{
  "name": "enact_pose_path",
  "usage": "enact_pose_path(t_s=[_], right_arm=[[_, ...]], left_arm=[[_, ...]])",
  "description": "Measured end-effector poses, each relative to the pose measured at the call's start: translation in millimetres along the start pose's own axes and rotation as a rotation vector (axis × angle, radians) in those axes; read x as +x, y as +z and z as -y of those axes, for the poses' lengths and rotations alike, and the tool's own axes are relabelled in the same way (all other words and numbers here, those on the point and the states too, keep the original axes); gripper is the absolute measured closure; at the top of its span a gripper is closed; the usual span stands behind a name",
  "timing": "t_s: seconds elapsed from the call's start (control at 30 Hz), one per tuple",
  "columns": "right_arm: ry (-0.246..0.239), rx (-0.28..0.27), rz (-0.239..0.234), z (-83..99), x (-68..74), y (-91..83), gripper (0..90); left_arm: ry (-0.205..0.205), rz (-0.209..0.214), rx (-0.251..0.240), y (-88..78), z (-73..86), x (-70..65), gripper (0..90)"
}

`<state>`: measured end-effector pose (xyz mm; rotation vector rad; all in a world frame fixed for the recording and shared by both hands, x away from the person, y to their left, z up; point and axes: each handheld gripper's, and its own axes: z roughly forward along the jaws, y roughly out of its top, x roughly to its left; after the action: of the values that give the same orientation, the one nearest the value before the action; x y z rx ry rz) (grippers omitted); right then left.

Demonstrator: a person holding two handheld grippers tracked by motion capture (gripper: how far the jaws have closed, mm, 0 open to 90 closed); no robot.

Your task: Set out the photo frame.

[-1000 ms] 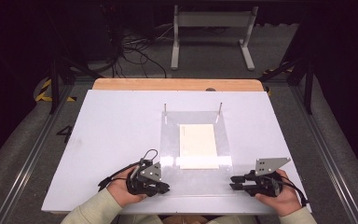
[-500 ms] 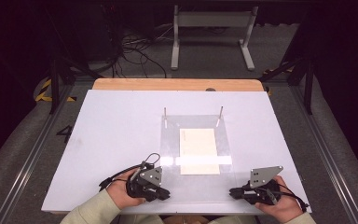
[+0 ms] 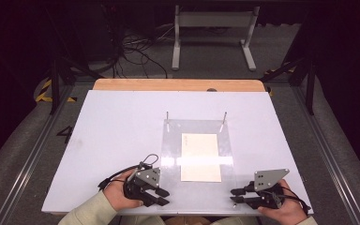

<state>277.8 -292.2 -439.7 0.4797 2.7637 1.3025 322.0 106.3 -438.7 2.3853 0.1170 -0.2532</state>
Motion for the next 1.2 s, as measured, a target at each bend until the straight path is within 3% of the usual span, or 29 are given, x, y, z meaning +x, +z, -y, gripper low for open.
enact_pose_path(t_s=[0.1,0.13,0.23,0.33,0.43,0.47,0.57,0.73,0.9,1.03,1.1,1.2], right_arm=[[0.023,-0.108,0.116,-5.6,-6.4,-11.8,67.7],[0.039,-0.135,0.140,-6.9,-8.5,-14.5,67.1],[0.068,-0.185,0.192,-11.1,-13.8,-17.8,66.9],[0.102,-0.207,0.225,-17.2,-20.2,-16.7,65.3],[0.109,-0.205,0.268,-23.8,-27.5,-15.3,65.8],[0.109,-0.205,0.268,-23.8,-27.5,-15.3,65.8],[0.135,-0.199,0.294,-30.8,-37.6,-15.3,65.3],[0.153,-0.179,0.330,-43.2,-51.9,-14.4,65.8],[0.202,-0.194,0.379,-55.2,-69.0,-12.3,57.9],[0.178,-0.176,0.417,-67.3,-82.1,-6.4,55.4],[0.166,-0.170,0.435,-71.9,-89.7,-5.4,58.7],[0.179,-0.147,0.460,-75.7,-106.8,-2.6,58.6]], left_arm=[[-0.045,-0.097,-0.077,-10.2,1.9,8.3,57.6],[-0.059,-0.109,-0.089,-12.7,3.1,10.5,58.1],[-0.120,-0.213,-0.143,-22.9,8.1,18.6,54.7],[-0.180,-0.318,-0.211,-33.2,13.4,25.5,48.0],[-0.206,-0.408,-0.259,-43.4,20.4,31.1,46.2],[-0.206,-0.408,-0.259,-43.4,20.4,31.1,46.2],[-0.253,-0.468,-0.276,-49.4,27.7,37.3,45.6],[-0.273,-0.532,-0.297,-54.4,33.3,41.4,43.7],[-0.287,-0.527,-0.285,-52.1,36.2,41.7,42.0],[-0.311,-0.538,-0.279,-53.1,41.5,42.1,41.9],[-0.318,-0.541,-0.286,-54.3,44.2,41.7,41.9],[-0.319,-0.544,-0.289,-55.4,47.6,40.4,42.9]])
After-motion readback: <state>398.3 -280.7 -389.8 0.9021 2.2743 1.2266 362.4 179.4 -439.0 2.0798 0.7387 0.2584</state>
